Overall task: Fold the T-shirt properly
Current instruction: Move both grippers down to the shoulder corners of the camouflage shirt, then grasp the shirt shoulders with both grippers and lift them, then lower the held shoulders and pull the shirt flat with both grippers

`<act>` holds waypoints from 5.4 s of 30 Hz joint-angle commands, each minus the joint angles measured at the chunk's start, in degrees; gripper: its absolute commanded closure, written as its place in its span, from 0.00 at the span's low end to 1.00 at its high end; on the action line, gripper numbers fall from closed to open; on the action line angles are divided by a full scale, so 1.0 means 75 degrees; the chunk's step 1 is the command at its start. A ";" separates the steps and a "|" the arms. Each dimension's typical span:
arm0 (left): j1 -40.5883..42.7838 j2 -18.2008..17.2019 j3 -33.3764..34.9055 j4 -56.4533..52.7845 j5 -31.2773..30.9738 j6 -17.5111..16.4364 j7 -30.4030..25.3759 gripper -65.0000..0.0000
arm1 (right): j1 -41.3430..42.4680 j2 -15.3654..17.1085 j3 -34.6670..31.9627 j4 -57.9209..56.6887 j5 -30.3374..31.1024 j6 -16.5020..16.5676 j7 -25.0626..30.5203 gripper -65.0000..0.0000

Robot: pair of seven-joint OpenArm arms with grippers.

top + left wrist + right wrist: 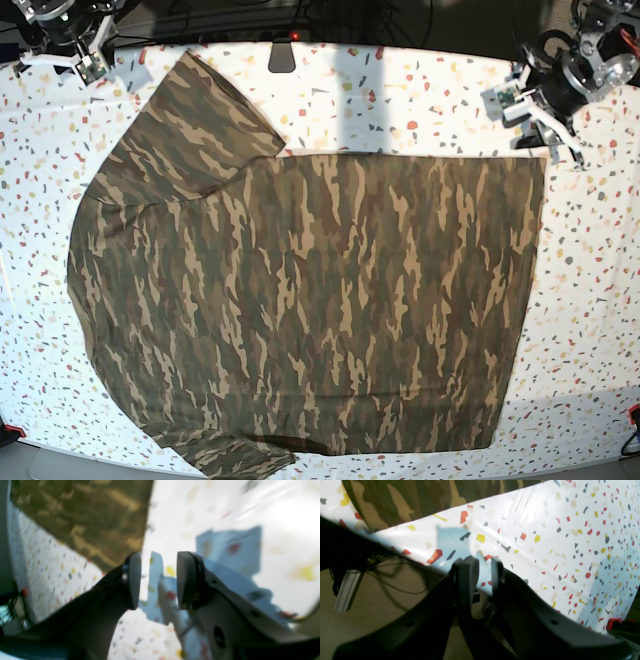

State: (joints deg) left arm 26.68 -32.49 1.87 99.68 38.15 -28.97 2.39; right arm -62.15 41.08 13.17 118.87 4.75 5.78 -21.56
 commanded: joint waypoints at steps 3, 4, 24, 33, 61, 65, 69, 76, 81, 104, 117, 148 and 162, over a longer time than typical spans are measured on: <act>-0.0219 -0.0111 -0.0067 0.0070 -0.0224 0.0114 -0.0058 0.64 | -0.0079 0.0067 0.0073 0.0108 0.0003 -0.0096 0.0003 0.79; -0.0271 -0.0090 -0.0052 0.0050 -0.0262 0.0114 -0.0099 0.64 | -0.0076 0.0067 0.0073 0.0108 0.0000 -0.0096 -0.0076 0.79; -0.1565 -0.0149 0.0886 -0.2194 0.0321 0.0117 0.0204 0.64 | -0.0076 0.0067 0.0073 0.0108 -0.0003 -0.0096 -0.0527 0.79; -0.1501 -0.0353 0.0889 -0.2194 0.0315 0.0117 0.0562 1.00 | -0.0076 0.0070 0.0073 0.0108 -0.0035 -0.0093 -0.0525 0.79; -0.0994 0.0093 0.0889 -0.2180 0.0309 0.0146 0.0507 1.00 | 0.0985 0.1381 -0.1040 -0.0076 -0.3902 0.1297 0.0452 0.63; -0.0997 0.0140 0.0889 -0.2180 0.0309 0.0146 0.0507 1.00 | 0.1836 0.1381 -0.1754 -0.0685 -0.4074 0.1309 0.0804 0.63; -0.1000 0.0137 0.0886 -0.2180 0.0312 0.0149 0.0507 1.00 | 0.2649 0.1381 -0.2707 -0.1460 -0.4785 0.1306 0.0790 0.63; -0.1037 0.0137 0.0886 -0.2180 0.0312 0.0146 0.0507 1.00 | 0.3774 0.1378 -0.4074 -0.2186 -0.4841 0.1425 0.0662 0.63; -0.1035 0.0140 0.0886 -0.2180 0.0309 0.0149 0.0507 1.00 | 0.4453 0.1376 -0.4718 -0.2611 -0.4841 0.1434 0.0545 0.63; -0.1017 0.0137 0.0886 -0.2180 -0.0224 0.0146 0.0697 1.00 | 0.5112 0.1355 -0.5047 -0.2652 -0.3987 0.2940 0.0262 1.00; -0.0647 0.0137 0.0886 -0.2034 -0.1757 0.1425 0.0933 1.00 | 0.4782 0.1361 -0.4841 -0.2101 -0.2856 0.1967 0.0329 1.00; 0.3413 0.0184 -0.1221 0.0953 -0.2381 0.2296 0.0583 1.00 | -0.0117 0.0656 -0.1886 -0.0265 -0.3264 0.1789 0.0816 1.00; 0.2827 0.0181 -0.2052 0.1810 -0.3383 0.2291 0.0446 1.00 | 0.0799 0.0662 -0.0309 0.0286 -0.2416 0.0446 0.0813 1.00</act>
State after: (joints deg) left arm 47.57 -30.48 -13.04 112.49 12.93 -12.64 6.63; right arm -55.83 45.39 10.41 120.11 -12.67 9.85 -16.36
